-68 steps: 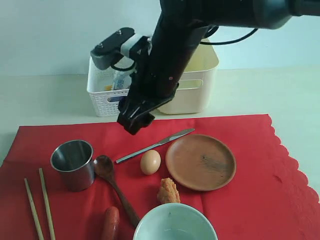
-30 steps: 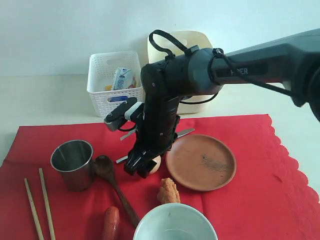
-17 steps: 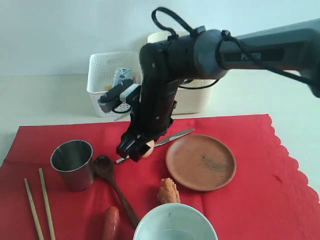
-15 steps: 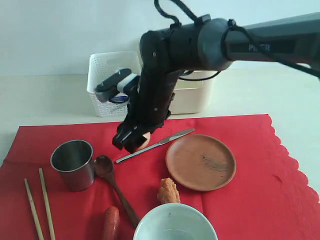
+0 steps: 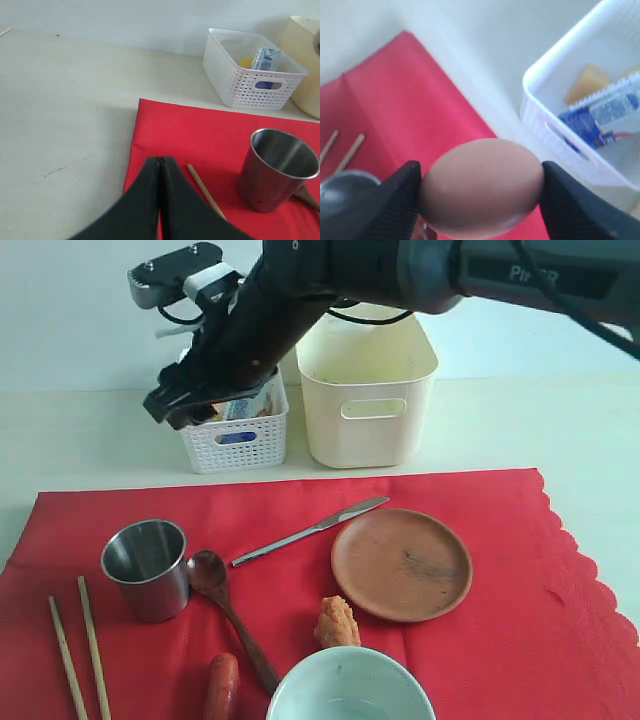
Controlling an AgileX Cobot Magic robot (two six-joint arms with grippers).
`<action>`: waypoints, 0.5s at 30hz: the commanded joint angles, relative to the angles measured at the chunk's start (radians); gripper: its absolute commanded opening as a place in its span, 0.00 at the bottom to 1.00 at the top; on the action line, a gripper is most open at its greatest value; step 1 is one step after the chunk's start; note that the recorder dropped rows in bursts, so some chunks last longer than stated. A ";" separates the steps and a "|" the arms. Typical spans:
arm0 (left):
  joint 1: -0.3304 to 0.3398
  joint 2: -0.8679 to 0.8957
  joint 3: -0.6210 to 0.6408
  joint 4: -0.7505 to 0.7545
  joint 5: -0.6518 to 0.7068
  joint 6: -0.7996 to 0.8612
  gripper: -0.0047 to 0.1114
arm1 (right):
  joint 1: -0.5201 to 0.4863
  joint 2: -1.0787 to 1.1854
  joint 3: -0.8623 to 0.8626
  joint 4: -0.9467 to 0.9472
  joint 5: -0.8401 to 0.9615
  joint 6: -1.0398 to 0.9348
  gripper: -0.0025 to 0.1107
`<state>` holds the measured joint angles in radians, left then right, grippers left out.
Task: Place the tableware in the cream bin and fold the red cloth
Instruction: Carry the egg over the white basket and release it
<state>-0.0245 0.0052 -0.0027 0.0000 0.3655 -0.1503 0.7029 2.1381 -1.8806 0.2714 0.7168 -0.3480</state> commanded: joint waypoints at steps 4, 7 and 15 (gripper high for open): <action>0.000 -0.005 0.003 -0.009 -0.006 -0.002 0.04 | -0.001 0.128 -0.091 0.084 -0.280 0.008 0.02; 0.000 -0.005 0.003 -0.009 -0.006 -0.002 0.04 | -0.001 0.183 -0.095 0.118 -0.449 0.014 0.02; 0.000 -0.005 0.003 -0.009 -0.006 -0.002 0.04 | -0.001 0.302 -0.100 0.139 -0.779 0.044 0.02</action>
<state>-0.0245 0.0052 -0.0027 0.0000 0.3655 -0.1503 0.7029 2.4145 -1.9658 0.4016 0.0441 -0.3106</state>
